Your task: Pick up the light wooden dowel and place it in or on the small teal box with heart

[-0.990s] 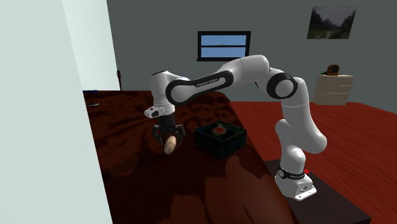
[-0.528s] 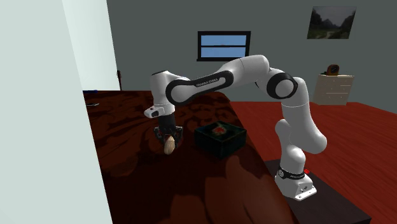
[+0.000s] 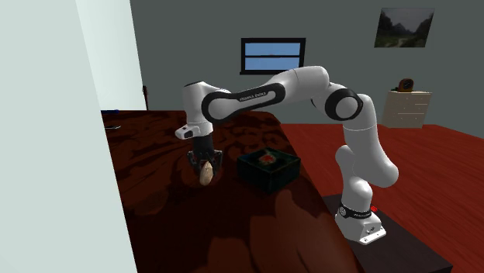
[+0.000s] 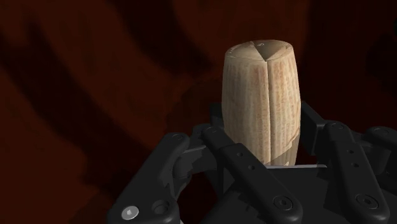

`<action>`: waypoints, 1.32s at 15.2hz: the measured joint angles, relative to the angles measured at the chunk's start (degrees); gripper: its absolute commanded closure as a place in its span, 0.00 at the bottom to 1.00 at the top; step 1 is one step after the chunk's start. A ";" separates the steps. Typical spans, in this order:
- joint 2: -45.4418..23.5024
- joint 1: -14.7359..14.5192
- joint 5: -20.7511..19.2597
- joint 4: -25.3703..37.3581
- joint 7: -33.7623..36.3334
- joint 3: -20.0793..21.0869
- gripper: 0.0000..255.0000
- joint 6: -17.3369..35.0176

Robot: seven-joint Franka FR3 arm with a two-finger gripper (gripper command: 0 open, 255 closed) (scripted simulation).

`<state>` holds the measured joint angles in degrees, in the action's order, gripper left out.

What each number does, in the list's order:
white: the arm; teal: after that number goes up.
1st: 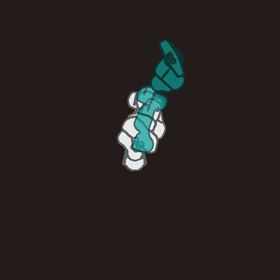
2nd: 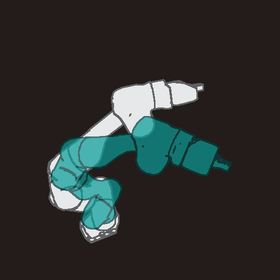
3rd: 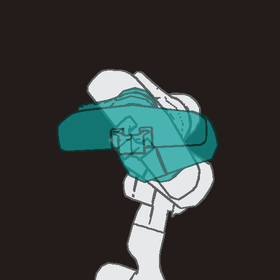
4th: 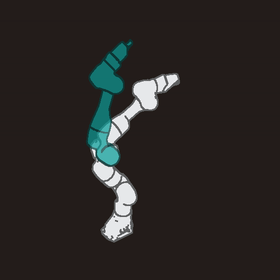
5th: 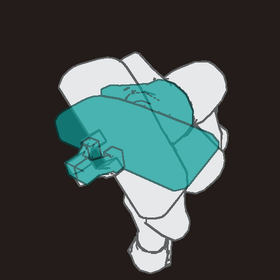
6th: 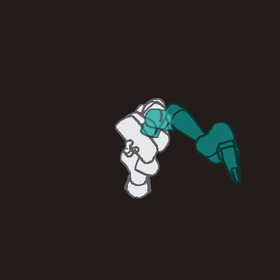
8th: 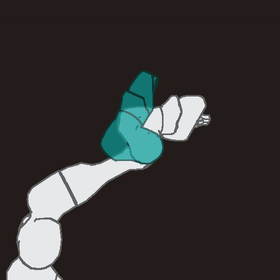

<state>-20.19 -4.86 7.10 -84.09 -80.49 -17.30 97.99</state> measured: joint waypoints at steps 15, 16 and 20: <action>-1.25 1.03 0.26 13.35 0.42 -0.19 1.00 -12.07; -1.46 1.19 0.33 14.53 0.38 -0.21 1.00 -13.06; -2.99 1.87 0.77 19.91 0.40 -0.22 1.00 -16.94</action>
<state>-23.17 -3.00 7.87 -64.18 -80.08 -17.52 81.05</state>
